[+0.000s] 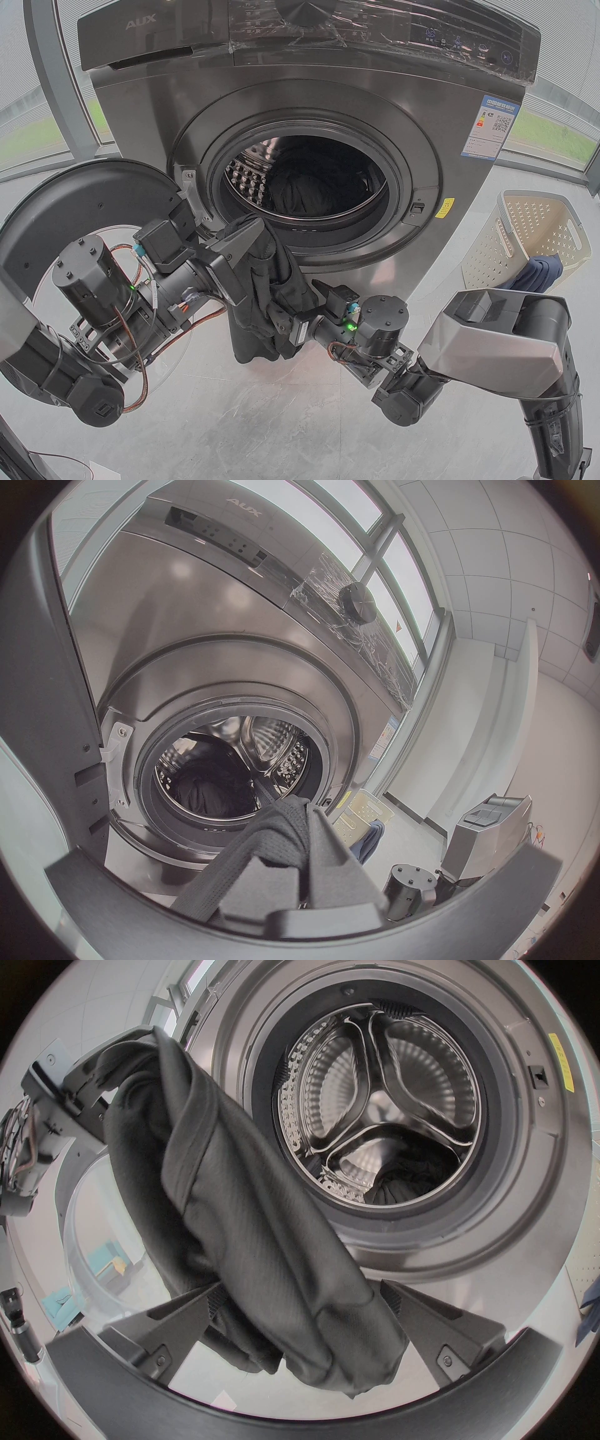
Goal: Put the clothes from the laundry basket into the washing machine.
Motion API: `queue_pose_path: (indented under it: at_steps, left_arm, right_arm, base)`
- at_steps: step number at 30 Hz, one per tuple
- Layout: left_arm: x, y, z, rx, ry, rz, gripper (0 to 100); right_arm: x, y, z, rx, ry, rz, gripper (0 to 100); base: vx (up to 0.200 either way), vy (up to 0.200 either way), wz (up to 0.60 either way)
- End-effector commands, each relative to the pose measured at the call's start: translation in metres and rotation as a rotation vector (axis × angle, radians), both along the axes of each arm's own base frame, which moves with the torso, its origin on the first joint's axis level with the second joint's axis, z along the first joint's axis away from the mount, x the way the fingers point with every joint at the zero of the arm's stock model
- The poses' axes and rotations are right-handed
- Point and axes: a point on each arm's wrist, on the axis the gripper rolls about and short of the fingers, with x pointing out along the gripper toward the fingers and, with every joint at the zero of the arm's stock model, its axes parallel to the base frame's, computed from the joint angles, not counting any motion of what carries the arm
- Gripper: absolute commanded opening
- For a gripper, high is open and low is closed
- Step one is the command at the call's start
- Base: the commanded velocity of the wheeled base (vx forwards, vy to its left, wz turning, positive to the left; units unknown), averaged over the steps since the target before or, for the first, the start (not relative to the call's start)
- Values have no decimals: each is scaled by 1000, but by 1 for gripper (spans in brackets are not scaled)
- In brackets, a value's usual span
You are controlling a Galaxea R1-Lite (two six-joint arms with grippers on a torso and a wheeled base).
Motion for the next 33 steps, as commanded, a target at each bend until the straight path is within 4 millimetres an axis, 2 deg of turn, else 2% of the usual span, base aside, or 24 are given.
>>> queue_pose_path:
  at_steps: [1,7,8,11,16,18,22,26,33]
  left_arm:
    - [0,0,0,0,0,-1,0]
    - [0,0,0,0,1,2,0]
    - [0,0,-1,1,3,2,0]
    - [1,1,-2,2,5,4,0]
    - [1,0,-3,6,11,4,0]
    - [1,0,-3,6,10,0,0]
    - [1,0,-4,7,13,4,0]
    - [1,0,-4,7,12,2,0]
    - [0,1,-2,2,5,4,0]
  right_arm:
    - [13,9,2,38,-38,-6,100]
    - [13,2,6,46,-40,-19,100]
    - [11,0,8,46,-36,-19,0]
    - [6,-10,23,55,-42,-29,0]
    - [5,-30,37,54,-46,-65,0]
    - [6,-43,48,60,-54,-94,0]
    - [6,-59,57,60,-61,-124,0]
    - [5,-65,57,50,-55,-132,0]
    - [-4,-57,43,23,-13,-100,0]
  base:
    - [0,0,0]
    - [0,0,0]
    - [0,0,0]
    - [0,0,0]
    - [0,0,0]
    - [0,0,0]
    - [0,0,0]
    - [0,0,0]
    - [0,0,0]
